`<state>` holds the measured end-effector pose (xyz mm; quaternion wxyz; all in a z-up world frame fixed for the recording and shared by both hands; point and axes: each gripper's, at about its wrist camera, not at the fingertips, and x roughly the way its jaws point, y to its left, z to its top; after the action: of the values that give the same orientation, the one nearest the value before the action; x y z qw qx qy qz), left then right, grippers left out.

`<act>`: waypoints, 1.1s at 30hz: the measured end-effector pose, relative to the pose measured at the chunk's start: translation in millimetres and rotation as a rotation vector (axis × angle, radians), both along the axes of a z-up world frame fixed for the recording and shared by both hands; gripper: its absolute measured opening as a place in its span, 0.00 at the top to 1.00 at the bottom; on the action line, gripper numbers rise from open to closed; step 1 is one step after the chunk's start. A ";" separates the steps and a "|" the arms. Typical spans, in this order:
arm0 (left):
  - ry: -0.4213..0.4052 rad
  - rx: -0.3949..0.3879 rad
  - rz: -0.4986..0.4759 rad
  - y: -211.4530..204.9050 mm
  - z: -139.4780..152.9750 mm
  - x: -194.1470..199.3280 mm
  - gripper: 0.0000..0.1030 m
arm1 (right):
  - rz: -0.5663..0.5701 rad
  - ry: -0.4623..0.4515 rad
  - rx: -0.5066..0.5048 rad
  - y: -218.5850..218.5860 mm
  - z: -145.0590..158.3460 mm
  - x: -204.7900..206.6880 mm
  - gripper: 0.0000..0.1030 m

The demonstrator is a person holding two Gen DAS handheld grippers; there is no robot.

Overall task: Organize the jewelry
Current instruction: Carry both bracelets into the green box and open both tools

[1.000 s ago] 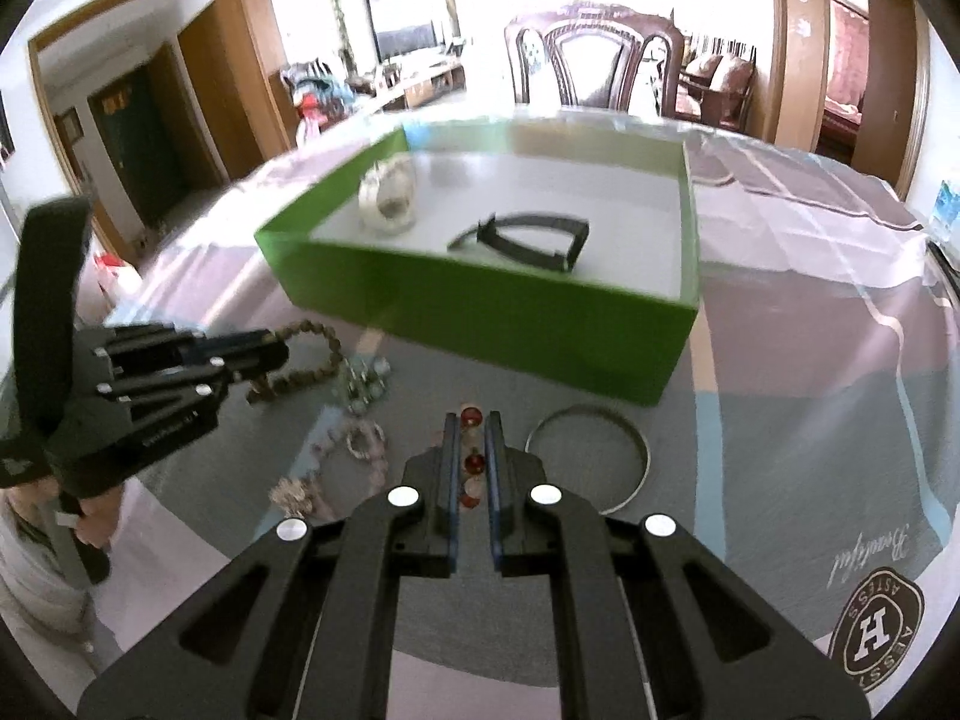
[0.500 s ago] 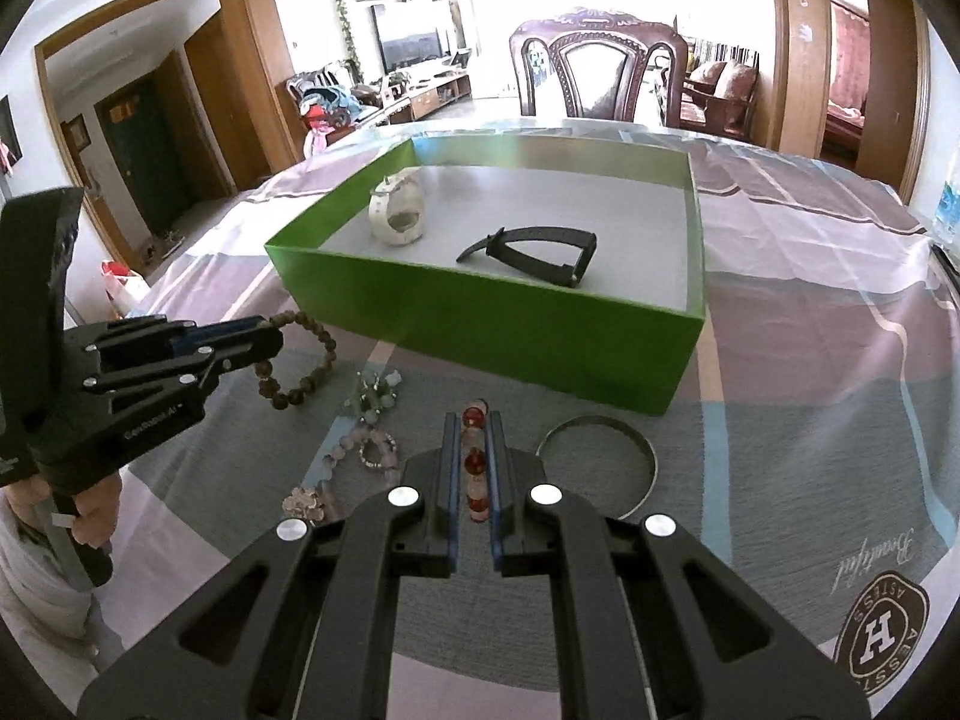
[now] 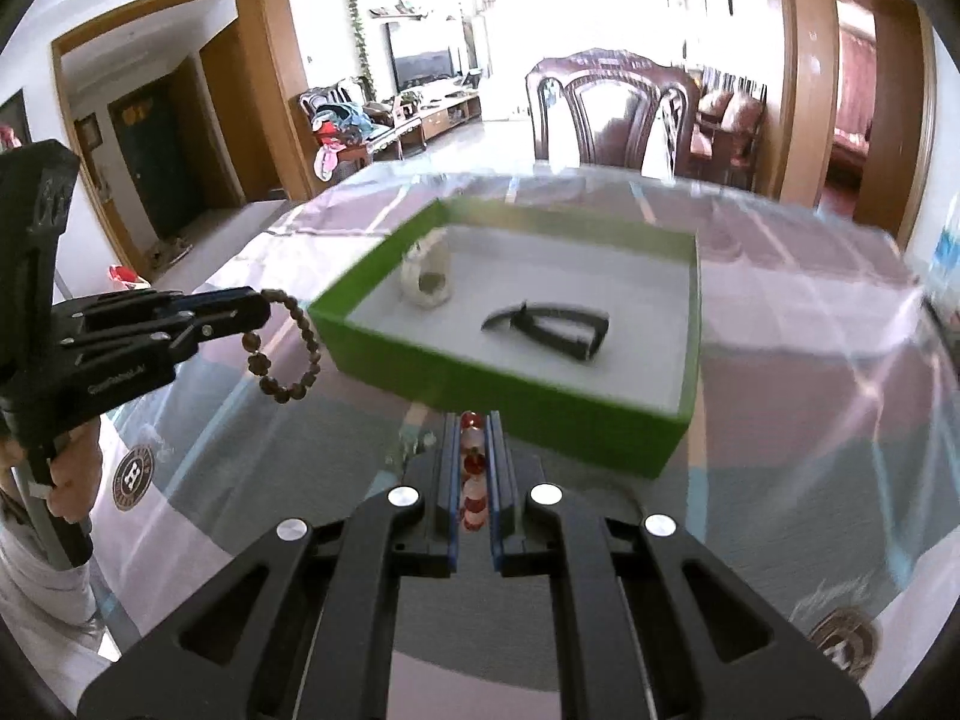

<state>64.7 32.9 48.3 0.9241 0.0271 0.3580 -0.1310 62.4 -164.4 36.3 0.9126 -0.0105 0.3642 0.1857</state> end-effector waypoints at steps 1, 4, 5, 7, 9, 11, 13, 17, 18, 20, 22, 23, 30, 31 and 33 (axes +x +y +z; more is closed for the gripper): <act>-0.005 0.001 0.009 0.1 3.9 6.3 0.89 | -0.009 -0.014 -0.007 0.9 5.2 4.3 0.92; -0.009 -0.014 0.036 4.7 11.9 26.4 0.89 | -0.043 -0.037 -0.008 1.4 18.0 24.2 0.92; -0.009 -0.016 0.053 5.8 13.0 36.2 0.89 | -0.065 -0.042 0.001 0.3 20.3 33.6 0.92; -0.014 -0.007 0.089 7.4 12.0 54.0 0.89 | -0.097 -0.050 0.004 -1.6 19.6 48.2 0.92; -0.003 -0.003 0.114 7.8 5.9 70.5 0.89 | -0.122 -0.042 0.004 -3.7 12.8 63.3 0.92; 0.020 -0.010 0.128 8.1 -1.9 81.7 0.89 | -0.146 -0.021 -0.003 -5.8 2.3 76.1 0.92; 0.045 -0.022 0.135 8.5 -11.7 91.8 0.89 | -0.170 0.014 -0.007 -7.6 -11.0 89.1 0.92; 0.007 -0.022 0.132 4.3 -17.3 98.5 0.83 | -0.181 0.029 0.042 -13.0 -21.2 96.4 0.89; 0.009 -0.027 0.125 4.0 -17.3 97.2 0.72 | -0.184 0.029 0.050 -14.3 -20.8 94.7 0.85; 0.008 -0.036 0.124 5.5 -16.6 90.6 0.60 | -0.189 0.035 0.059 -16.8 -17.0 84.9 0.64; 0.003 -0.026 0.104 4.9 -14.2 76.5 0.60 | -0.161 0.035 0.051 -15.0 -12.7 70.5 0.64; 0.008 -0.019 0.075 2.8 -14.6 68.1 0.60 | -0.130 0.038 0.037 -12.3 -11.4 60.9 0.64; 0.100 0.134 -0.102 -31.1 -62.1 30.2 0.60 | 0.111 0.186 -0.088 23.4 -59.6 4.4 0.64; 0.115 0.135 -0.112 -34.5 -68.3 30.1 0.60 | 0.132 0.207 -0.084 26.8 -67.5 2.1 0.65; 0.150 0.124 -0.128 -38.8 -80.2 30.6 0.59 | 0.149 0.236 -0.096 34.9 -83.4 0.9 0.65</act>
<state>95.3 -5.9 -31.9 0.8809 0.0970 0.4313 -0.1689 63.3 -129.5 -47.1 0.8456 -0.0593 0.4757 0.2350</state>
